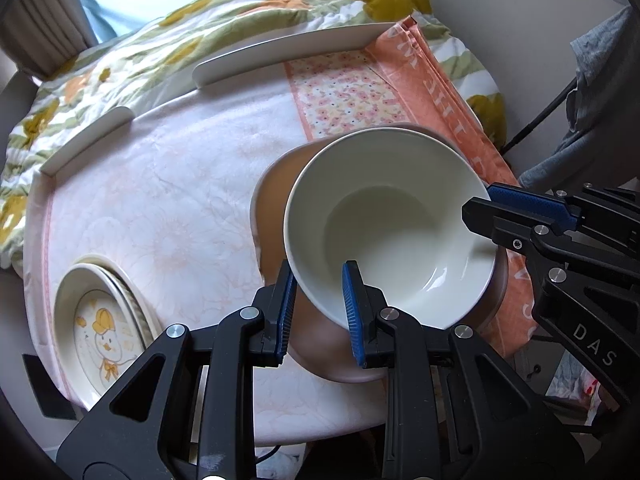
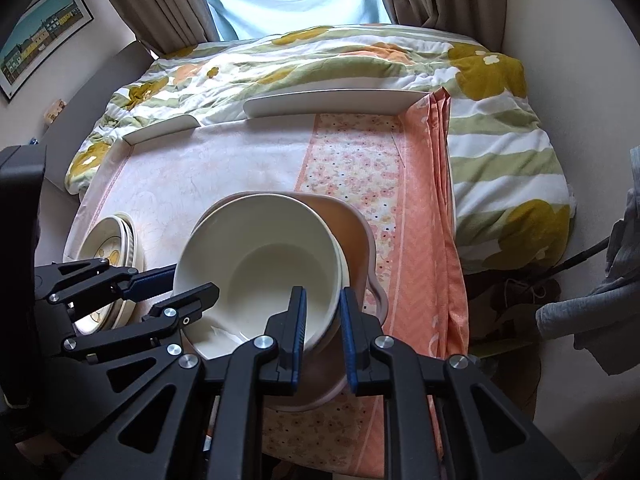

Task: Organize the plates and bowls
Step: 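Carry the white bowl into the cream bowl and lower it, then open both grippers and move them to the pink bowl handle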

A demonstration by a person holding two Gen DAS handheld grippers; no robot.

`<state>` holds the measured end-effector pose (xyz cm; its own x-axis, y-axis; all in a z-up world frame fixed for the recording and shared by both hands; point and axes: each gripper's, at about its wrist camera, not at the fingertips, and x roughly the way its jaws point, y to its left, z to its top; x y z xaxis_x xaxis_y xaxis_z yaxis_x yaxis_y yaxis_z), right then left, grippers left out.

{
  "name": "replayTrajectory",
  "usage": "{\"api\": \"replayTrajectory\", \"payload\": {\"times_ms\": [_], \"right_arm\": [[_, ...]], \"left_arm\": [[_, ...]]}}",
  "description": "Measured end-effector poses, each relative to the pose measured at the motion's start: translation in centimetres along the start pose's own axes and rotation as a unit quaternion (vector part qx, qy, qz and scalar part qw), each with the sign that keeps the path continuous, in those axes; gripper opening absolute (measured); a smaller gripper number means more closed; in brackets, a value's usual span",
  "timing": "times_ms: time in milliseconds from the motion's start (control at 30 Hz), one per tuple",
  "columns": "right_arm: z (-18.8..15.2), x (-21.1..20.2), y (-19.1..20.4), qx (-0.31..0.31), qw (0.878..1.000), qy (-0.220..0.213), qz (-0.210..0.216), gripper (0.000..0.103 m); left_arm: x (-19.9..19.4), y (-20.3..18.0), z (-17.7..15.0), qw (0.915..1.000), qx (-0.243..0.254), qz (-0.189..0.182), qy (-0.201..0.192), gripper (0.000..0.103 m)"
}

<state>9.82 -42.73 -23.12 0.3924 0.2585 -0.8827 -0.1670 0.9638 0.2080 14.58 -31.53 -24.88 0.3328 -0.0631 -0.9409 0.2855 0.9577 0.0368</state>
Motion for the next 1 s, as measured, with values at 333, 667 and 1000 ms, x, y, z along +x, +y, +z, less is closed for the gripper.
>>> {"api": "replayTrajectory", "payload": {"times_ms": [333, 667, 1000], "right_arm": [[0.1, -0.4, -0.5, 0.02, 1.0, -0.005, 0.013, 0.015], [1.3, -5.4, -0.1, 0.009, 0.999, -0.046, 0.018, 0.016], [-0.8, -10.4, 1.4, -0.07, 0.99, -0.121, -0.031, 0.103]], "left_arm": [[-0.7, 1.1, 0.0, 0.9996, -0.022, -0.018, -0.001, 0.021], [-7.8, 3.7, 1.0, 0.9968, -0.036, -0.012, -0.07, 0.038], [-11.7, 6.9, -1.4, 0.9912, -0.02, 0.008, -0.131, 0.103]]}}
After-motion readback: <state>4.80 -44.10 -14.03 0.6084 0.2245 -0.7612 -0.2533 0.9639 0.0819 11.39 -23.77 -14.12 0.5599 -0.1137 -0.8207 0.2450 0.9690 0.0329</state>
